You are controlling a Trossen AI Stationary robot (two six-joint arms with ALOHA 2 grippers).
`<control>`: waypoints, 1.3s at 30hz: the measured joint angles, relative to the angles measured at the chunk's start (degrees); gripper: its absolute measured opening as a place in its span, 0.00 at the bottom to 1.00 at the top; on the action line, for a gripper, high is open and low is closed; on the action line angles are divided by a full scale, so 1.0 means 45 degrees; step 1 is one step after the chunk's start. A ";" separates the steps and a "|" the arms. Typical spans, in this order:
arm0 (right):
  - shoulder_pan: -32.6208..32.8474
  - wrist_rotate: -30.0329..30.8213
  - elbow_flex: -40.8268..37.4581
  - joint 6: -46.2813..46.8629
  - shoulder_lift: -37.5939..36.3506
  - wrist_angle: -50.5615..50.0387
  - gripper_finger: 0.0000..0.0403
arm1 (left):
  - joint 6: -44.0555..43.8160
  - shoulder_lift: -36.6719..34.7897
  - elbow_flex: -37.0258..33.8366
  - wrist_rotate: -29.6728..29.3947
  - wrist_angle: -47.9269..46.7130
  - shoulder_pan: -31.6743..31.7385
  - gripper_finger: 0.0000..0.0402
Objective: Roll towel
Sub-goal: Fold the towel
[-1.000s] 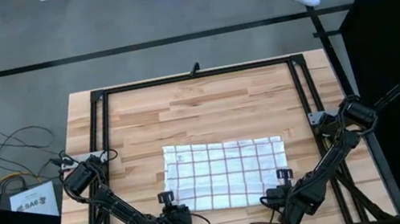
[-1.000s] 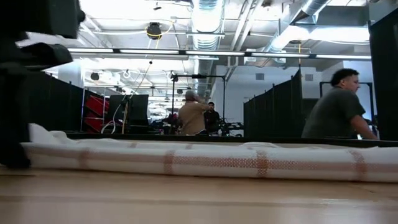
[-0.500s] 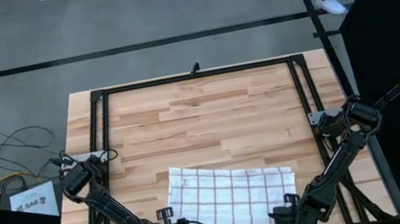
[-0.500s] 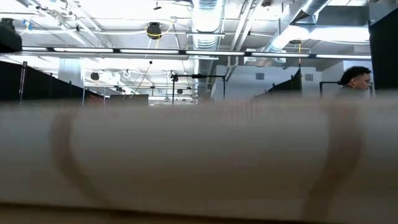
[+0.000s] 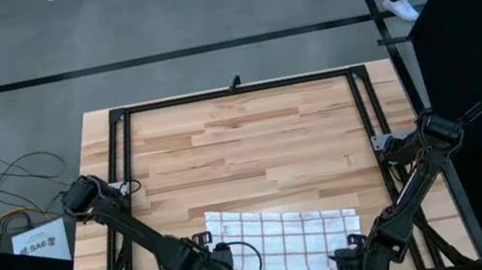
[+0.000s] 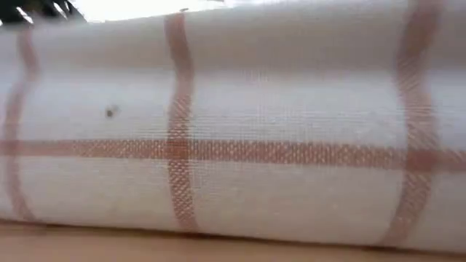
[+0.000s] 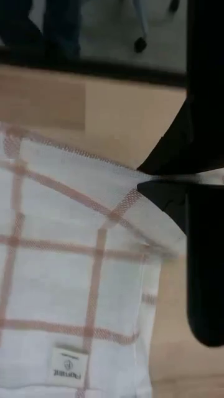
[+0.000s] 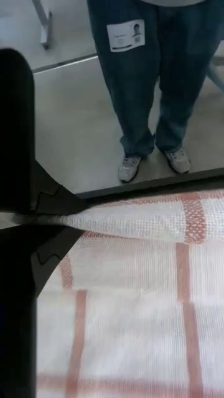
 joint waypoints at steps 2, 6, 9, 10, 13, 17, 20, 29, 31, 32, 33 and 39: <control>-0.0047 0.0000 -0.0397 0.0166 -0.0507 0.0070 0.00 | 0.0431 -0.0046 -0.0311 0.0197 0.0390 0.0172 0.00; -0.0270 -0.0075 -0.1674 0.0472 -0.1826 0.0220 0.00 | 0.1473 -0.0066 -0.0522 0.0496 0.0815 0.0716 0.00; -0.0526 -0.0213 -0.2803 0.0727 -0.2786 0.0802 0.00 | 0.2175 -0.0066 -0.0527 0.0552 0.0712 0.1084 0.00; -0.0633 -0.0296 -0.3186 0.0778 -0.3089 0.0953 0.00 | 0.2389 -0.0066 -0.0527 0.0561 0.0719 0.1227 0.00; -0.1062 -0.0721 -0.4094 0.0804 -0.4038 0.1483 0.00 | 0.2977 -0.0178 -0.0538 0.0620 0.0614 0.1556 0.00; -0.1820 -0.1383 -0.5061 0.0329 -0.4951 0.1665 0.00 | 0.3281 -0.0192 -0.0836 0.0810 0.0798 0.1894 0.00; -0.2510 -0.2072 -0.5586 -0.0328 -0.5347 0.1944 0.00 | 0.3261 -0.0207 -0.1401 0.0961 0.1375 0.1994 0.00; -0.4702 -0.4134 -0.6771 -0.2821 -0.5602 0.1860 0.00 | 0.3358 -0.0202 -0.1681 0.0072 0.2052 0.2474 0.00; -0.4994 -0.4298 -0.6970 -0.3265 -0.5543 0.1868 0.00 | 0.3456 -0.0202 -0.1738 -0.0065 0.2051 0.2498 0.00; -0.5154 -0.4345 -0.7086 -0.3514 -0.5527 0.1845 0.00 | 0.3452 -0.0202 -0.1859 -0.0219 0.2190 0.2528 0.00; -0.5353 -0.4419 -0.7146 -0.3746 -0.5527 0.1819 0.00 | 0.3388 -0.0202 -0.1968 -0.0306 0.2274 0.2574 0.00; -0.6286 -0.4521 -0.7412 -0.4914 -0.5528 0.1761 0.00 | 0.2656 -0.0202 -0.2600 -0.0532 0.2579 0.2603 0.00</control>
